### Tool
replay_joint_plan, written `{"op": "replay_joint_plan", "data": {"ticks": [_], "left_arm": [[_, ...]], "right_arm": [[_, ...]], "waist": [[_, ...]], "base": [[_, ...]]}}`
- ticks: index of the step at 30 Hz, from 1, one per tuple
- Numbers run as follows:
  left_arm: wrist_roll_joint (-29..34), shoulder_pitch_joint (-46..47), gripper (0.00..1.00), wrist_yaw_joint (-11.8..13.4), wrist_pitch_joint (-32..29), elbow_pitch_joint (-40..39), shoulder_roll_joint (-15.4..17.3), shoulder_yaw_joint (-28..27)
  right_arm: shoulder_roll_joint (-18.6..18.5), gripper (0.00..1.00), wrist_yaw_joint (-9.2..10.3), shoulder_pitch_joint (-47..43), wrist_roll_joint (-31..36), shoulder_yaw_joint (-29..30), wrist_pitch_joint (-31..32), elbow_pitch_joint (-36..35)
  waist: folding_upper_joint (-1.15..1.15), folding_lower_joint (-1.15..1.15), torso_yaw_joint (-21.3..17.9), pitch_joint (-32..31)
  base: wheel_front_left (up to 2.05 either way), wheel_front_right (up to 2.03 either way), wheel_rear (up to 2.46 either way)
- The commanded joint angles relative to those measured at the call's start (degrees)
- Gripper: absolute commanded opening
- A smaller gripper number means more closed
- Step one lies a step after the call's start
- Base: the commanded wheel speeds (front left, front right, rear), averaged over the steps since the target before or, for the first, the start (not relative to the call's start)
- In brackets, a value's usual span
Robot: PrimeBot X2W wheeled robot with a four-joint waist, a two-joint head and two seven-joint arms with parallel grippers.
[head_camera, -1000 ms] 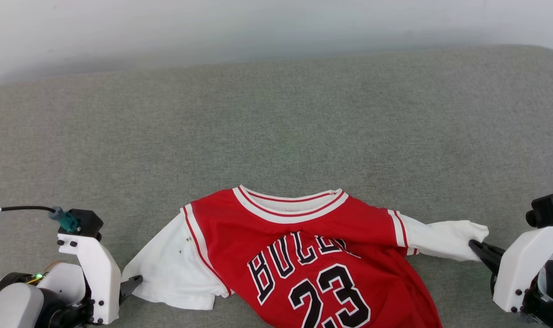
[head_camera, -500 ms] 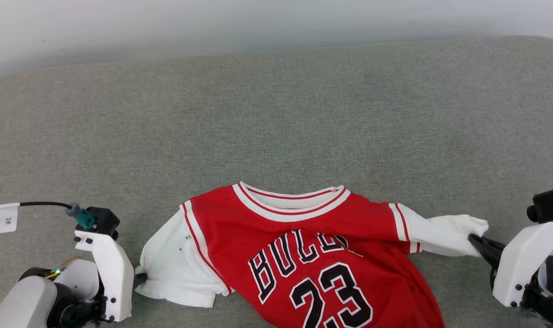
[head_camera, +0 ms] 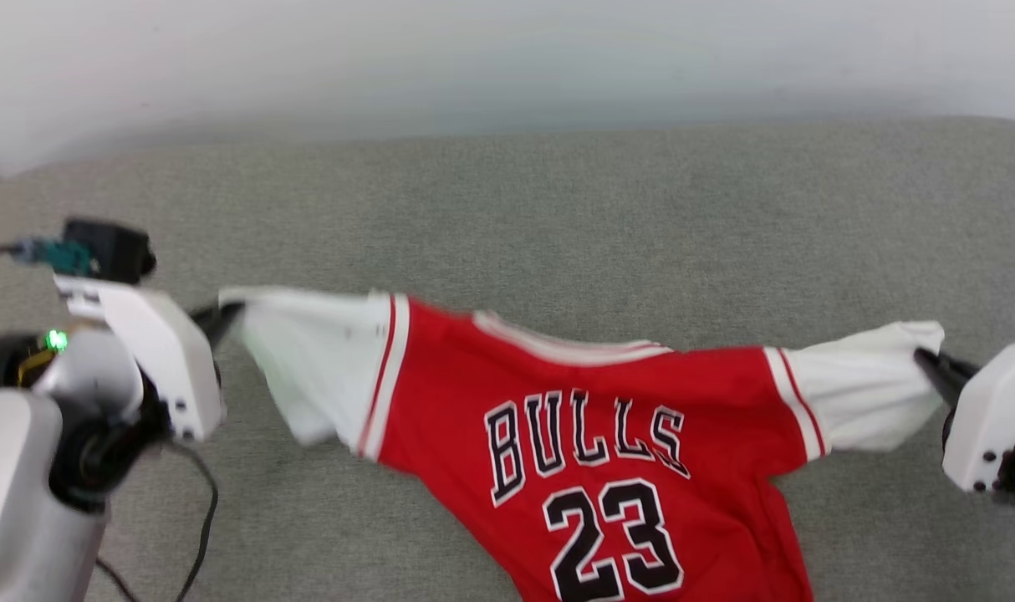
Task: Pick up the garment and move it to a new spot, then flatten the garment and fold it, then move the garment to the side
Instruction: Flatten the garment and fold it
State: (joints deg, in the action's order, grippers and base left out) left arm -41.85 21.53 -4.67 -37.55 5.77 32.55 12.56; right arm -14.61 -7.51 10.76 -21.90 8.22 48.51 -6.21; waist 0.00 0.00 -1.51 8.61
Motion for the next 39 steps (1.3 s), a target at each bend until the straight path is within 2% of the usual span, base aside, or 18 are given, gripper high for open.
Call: {"op": "replay_joint_plan", "data": {"ticks": [1, 5, 6, 9, 14, 23, 24, 26, 29, 39], "left_arm": [[1.58, 6.81, 0.00, 1.53, 4.50, -1.00, -2.34, -1.44], [3.41, 13.40, 0.00, 2.66, 7.14, 0.65, -4.03, -1.27], [4.62, 18.80, 0.00, 2.58, 8.44, 3.65, -4.91, -1.06], [5.47, 24.34, 0.00, 3.09, 9.43, 7.21, -5.98, -0.97], [6.14, 32.24, 0.00, 3.65, 9.58, 11.18, -5.98, -1.59], [12.22, 49.82, 0.00, 5.30, 16.09, 17.65, -4.91, -1.25], [13.28, 53.63, 0.00, 5.75, 17.55, 18.37, -4.43, -1.58], [13.81, 55.12, 0.00, 5.88, 18.59, 18.77, -4.16, -1.73], [15.33, 61.48, 0.00, 6.60, 21.36, 19.26, -3.01, -2.56], [15.80, 72.08, 0.00, 6.65, 26.03, 18.34, -2.13, -4.04]], "right_arm": [[-1.31, 0.00, 0.03, 4.97, 1.41, -0.12, -1.23, 1.39], [-3.18, 0.00, 0.03, 11.01, 2.38, -1.09, -2.43, 3.45], [-4.49, 0.00, 0.04, 16.08, 2.88, -1.83, -3.68, 5.81], [-5.18, 0.00, 0.04, 21.88, 3.05, -1.89, -5.37, 9.00], [-6.66, 0.00, 0.03, 30.66, 3.29, -3.15, -7.07, 13.22], [-6.86, 0.00, 0.04, 51.59, 4.25, -5.79, -11.97, 20.74], [-6.38, 0.00, 0.04, 56.80, 4.68, -6.18, -13.13, 22.32], [-6.22, 0.00, 0.04, 58.86, 5.19, -6.53, -14.14, 23.19], [-5.71, 0.00, 0.04, 67.93, 6.30, -6.93, -18.77, 26.89], [-4.63, 0.00, 0.04, 85.64, 7.68, -9.47, -30.66, 37.06]], "waist": [[0.00, 0.00, 1.27, -1.80], [0.00, 0.00, 1.52, -2.80], [0.00, 0.00, 1.43, -3.42], [0.00, 0.00, 1.13, -3.14], [0.00, 0.00, 0.86, -1.34], [0.00, 0.00, -0.47, 7.66], [0.00, 0.00, -1.07, 10.62], [0.00, 0.00, -1.37, 11.87], [0.00, 0.00, -2.42, 16.98], [0.00, 0.00, -3.61, 27.41]], "base": [[0.00, 0.00, 0.00], [0.00, 0.00, 0.00], [0.00, 0.00, 0.00], [0.00, 0.00, 0.00], [0.00, 0.00, 0.00], [0.00, 0.00, 0.00], [0.00, 0.00, 0.00], [0.00, 0.00, 0.00], [0.00, 0.00, 0.00], [0.00, 0.00, 0.00]]}}
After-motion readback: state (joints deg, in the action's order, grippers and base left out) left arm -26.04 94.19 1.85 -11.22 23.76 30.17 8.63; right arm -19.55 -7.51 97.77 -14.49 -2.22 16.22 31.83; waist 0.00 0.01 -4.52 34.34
